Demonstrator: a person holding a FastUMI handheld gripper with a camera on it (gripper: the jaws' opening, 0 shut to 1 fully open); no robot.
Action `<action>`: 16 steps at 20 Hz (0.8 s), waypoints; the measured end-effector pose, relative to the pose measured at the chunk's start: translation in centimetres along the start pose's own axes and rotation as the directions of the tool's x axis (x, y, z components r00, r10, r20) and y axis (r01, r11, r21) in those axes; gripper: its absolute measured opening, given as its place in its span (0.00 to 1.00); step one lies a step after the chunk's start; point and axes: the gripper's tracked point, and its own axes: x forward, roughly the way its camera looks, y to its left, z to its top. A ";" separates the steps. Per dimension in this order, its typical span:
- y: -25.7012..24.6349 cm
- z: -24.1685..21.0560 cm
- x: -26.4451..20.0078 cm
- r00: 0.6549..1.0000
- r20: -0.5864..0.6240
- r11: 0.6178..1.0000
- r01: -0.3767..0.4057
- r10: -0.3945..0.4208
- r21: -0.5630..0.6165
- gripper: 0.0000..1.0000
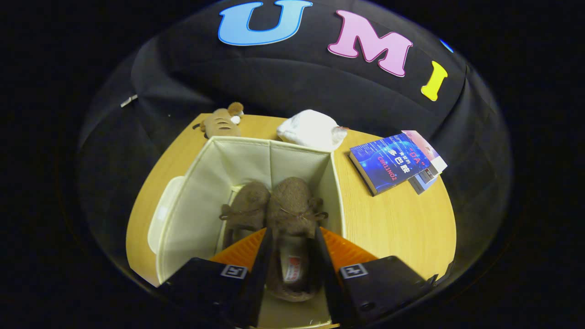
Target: Open the storage box then place both shoes into the box .Put the left shoe in first, then the right shoe, with the right side of both shoes facing outward in a uniform manner.
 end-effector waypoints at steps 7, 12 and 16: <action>-2.9 2.8 -4.8 0.991 0.121 0.998 -0.046 0.051 -0.042 0.98; -7.5 4.5 -7.8 0.976 0.210 0.998 -0.059 0.058 0.000 0.98; -12.4 5.9 -9.9 0.958 0.283 0.999 -0.043 0.042 -0.002 0.98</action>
